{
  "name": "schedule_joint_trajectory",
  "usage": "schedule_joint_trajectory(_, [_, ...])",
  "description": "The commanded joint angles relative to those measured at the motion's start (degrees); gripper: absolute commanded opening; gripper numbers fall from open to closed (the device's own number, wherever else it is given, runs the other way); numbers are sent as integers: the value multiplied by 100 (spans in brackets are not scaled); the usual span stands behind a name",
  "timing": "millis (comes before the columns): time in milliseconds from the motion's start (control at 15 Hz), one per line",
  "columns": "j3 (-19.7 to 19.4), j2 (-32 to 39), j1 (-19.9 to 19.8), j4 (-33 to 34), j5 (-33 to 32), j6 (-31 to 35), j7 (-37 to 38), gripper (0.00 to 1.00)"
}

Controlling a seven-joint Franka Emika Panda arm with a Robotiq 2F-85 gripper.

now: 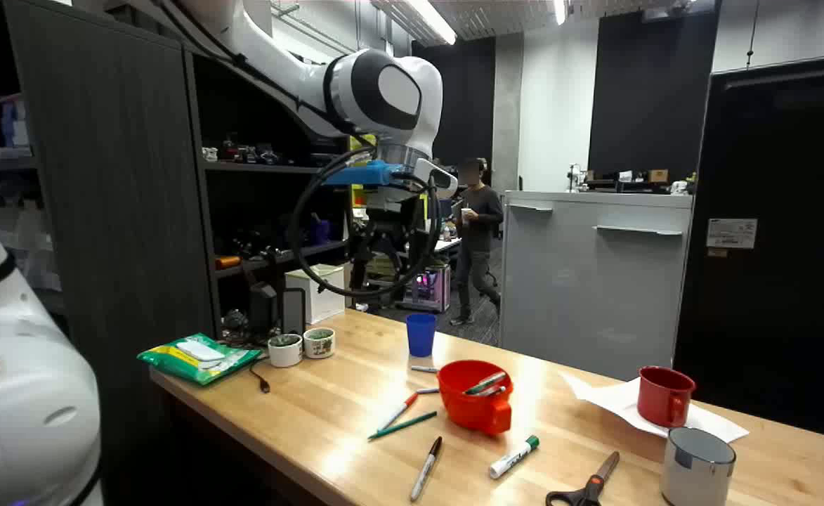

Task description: Move the blue cup backwards

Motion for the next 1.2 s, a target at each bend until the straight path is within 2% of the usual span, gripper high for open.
schedule_joint_trajectory(0, [8, 4, -10, 11, 2, -6, -4, 100])
schedule_joint_trajectory(333, [13, 67, 14, 42, 24, 11, -55, 100])
schedule_joint_trajectory(533, [110, 318, 164, 134, 82, 305, -241, 100])
schedule_joint_trajectory(800, [365, 903, 438, 409, 143, 1013, -281, 100])
schedule_joint_trajectory(1133, [663, 1993, 677, 1290, 226, 1738, -38, 100])
